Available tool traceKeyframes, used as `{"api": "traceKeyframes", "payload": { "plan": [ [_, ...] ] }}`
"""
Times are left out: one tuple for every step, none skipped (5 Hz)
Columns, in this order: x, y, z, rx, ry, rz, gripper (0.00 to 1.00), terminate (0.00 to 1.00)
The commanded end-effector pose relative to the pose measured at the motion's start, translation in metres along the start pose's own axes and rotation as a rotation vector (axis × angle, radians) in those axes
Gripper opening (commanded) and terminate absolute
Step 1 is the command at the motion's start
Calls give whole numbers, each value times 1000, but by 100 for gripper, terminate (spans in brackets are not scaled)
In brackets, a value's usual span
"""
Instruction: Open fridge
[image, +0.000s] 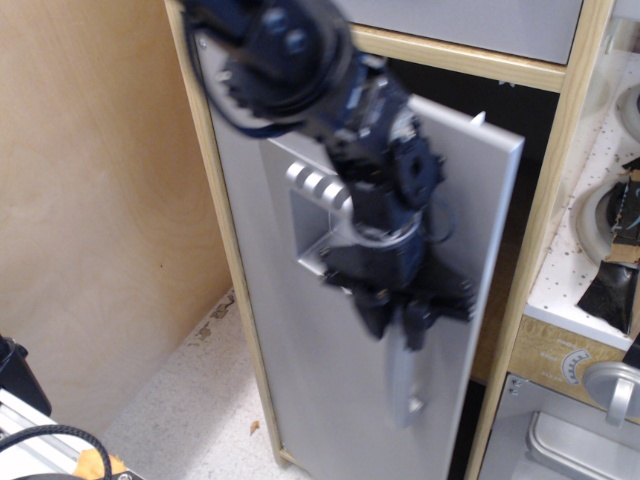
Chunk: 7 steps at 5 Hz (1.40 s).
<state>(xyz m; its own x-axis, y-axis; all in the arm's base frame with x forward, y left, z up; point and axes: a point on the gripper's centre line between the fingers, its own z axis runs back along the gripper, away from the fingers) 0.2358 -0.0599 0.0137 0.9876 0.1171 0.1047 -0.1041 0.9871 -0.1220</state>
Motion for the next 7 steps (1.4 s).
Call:
{"api": "traceKeyframes", "payload": {
  "plan": [
    [-59,-9,30,-18,16,51,100,0],
    [-78,-30,31,-27,38,96,100,0],
    [-70,-52,26,-36,34,18,100,0],
    [-46,-76,23,-61,36,-63,100,0],
    [-14,-105,16,-79,7,-128,100,0],
    [14,-123,19,-96,-39,-175,100,0],
    [37,-131,27,-87,-73,-224,100,0]
  ]
}}
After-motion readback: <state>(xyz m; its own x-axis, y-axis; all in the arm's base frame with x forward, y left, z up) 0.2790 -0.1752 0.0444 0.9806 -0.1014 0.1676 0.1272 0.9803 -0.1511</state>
